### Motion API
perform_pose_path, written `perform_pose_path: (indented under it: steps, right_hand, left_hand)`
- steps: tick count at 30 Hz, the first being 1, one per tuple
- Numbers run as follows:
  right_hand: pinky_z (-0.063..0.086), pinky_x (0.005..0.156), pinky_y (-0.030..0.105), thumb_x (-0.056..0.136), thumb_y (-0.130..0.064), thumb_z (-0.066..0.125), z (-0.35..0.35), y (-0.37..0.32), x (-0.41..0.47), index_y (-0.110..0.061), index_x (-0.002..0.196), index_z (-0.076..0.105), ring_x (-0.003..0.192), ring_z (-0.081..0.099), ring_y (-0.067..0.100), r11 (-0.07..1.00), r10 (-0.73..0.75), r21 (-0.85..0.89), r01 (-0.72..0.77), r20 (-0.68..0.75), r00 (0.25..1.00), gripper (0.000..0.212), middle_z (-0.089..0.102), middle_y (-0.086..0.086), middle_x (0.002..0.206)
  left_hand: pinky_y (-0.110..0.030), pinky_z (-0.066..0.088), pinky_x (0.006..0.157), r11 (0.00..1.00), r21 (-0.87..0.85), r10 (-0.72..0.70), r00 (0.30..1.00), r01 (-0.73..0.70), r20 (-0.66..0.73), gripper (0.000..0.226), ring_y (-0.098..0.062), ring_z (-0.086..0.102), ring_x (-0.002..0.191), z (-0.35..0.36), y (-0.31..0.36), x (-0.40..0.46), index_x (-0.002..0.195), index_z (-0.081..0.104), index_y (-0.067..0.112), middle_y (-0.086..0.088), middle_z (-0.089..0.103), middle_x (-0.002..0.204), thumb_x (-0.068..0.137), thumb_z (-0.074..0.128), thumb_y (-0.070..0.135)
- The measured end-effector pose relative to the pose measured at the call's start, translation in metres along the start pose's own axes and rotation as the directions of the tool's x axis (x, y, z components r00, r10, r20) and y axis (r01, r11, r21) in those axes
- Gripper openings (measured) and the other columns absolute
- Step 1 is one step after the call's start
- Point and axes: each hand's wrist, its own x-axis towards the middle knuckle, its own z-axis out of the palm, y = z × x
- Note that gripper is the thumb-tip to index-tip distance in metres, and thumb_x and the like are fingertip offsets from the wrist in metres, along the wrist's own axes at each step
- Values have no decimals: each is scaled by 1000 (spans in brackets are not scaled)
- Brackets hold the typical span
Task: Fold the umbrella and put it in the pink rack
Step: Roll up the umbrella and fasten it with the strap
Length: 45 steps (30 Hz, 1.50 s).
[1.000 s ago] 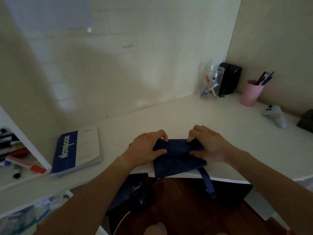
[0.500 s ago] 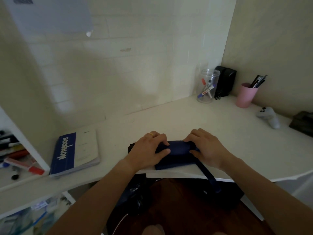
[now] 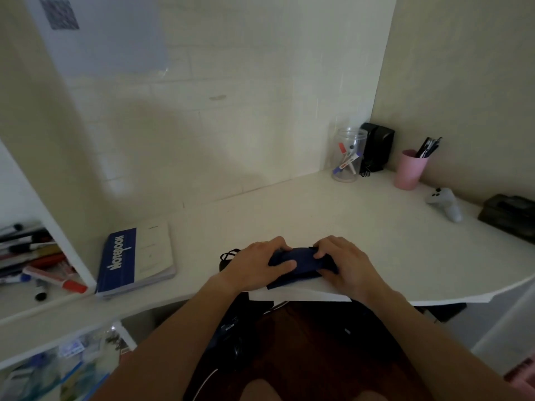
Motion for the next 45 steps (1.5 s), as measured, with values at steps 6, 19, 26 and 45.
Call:
perform_pose_path:
  steps: [6, 19, 26, 45]
  right_hand:
    - [48, 88, 30, 80, -38, 75, -1, -14, -40, -30, 121, 55, 119, 51, 14, 949, 312, 31, -313, -200, 929, 46, 54, -6, 130]
    - [53, 61, 35, 60, 6, 85, 24, -26, -84, -10, 100, 77, 78, 60, 25, 921, 15, -373, -114, -257, 966, 44, 69, 5, 92]
    - [47, 49, 30, 57, -2, 76, 18, -65, -60, -13, 75, 72, 62, 59, 20, 912, -221, -385, 138, -181, 958, 22, 64, 1, 72]
    - [60, 65, 30, 85, -14, 72, -31, -39, -77, -15, 99, 76, 82, 73, 10, 983, -124, -163, 80, -279, 952, 14, 76, -5, 96]
  left_hand:
    - [-38, 53, 73, 996, 89, 13, 996, -6, -83, 39, -17, 61, 89, 5, 10, -11, 115, 46, 33, 3, 65, 105, 87, 69, 47]
    - [-45, 56, 74, 975, -223, -49, 977, 1, -208, 37, -22, 65, 79, 1, 29, -3, 110, 48, 38, -3, 69, 92, 83, 72, 46]
    - [-37, 49, 71, 985, 144, 122, 966, -90, -229, 35, -21, 60, 88, 20, 38, 2, 110, 50, 26, 0, 61, 102, 85, 71, 37]
    - [-39, 49, 78, 945, 194, 296, 939, -262, -175, 27, -15, 58, 83, 34, 29, -13, 105, 53, 23, 5, 62, 103, 92, 62, 44]
